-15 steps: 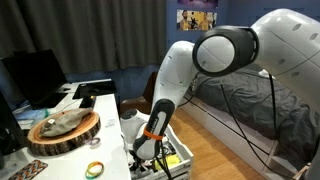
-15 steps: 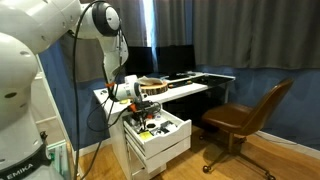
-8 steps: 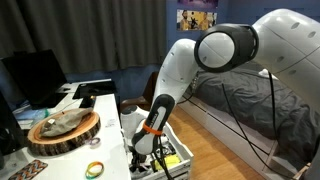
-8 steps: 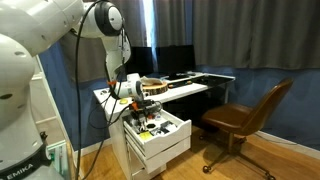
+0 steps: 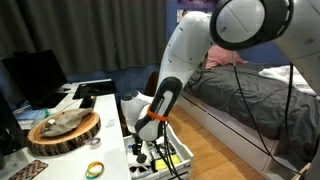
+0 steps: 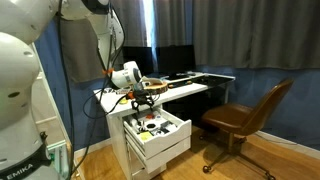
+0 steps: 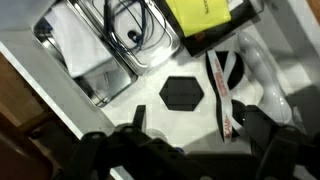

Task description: Move the sunglasses from the desk to the drawer

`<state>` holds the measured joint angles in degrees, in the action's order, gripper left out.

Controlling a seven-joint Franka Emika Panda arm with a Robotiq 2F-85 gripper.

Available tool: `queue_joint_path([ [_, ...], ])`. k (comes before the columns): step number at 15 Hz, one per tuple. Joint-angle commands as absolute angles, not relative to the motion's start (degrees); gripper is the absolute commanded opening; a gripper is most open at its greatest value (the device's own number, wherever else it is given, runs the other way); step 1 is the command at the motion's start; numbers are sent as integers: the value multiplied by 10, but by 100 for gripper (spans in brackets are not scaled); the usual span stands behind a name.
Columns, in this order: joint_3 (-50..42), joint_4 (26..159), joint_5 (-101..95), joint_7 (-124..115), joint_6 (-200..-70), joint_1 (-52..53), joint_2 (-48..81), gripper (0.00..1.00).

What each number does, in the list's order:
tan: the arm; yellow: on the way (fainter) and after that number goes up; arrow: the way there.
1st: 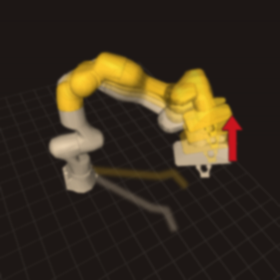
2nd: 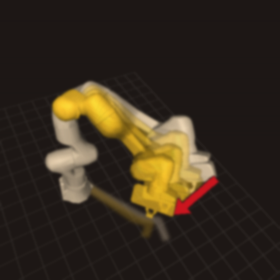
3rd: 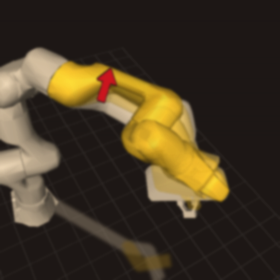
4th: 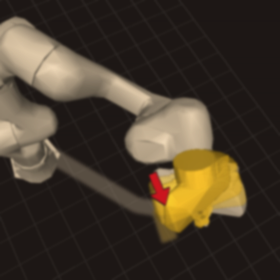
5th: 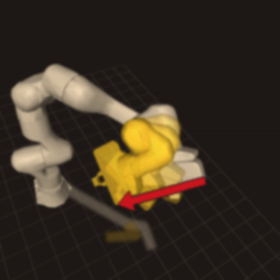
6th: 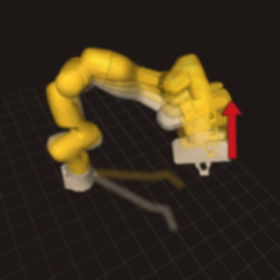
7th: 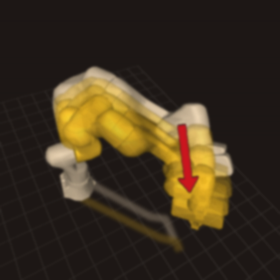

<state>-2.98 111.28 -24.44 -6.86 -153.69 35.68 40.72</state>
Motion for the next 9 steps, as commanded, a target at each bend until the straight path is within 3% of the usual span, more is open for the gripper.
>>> queue_joint_path([
  [1, -60, 1210, -281, -131, -1509, 383, 311, 100],
  [9, 2, 1282, -347, -160, -1544, 391, 191, 100],
])
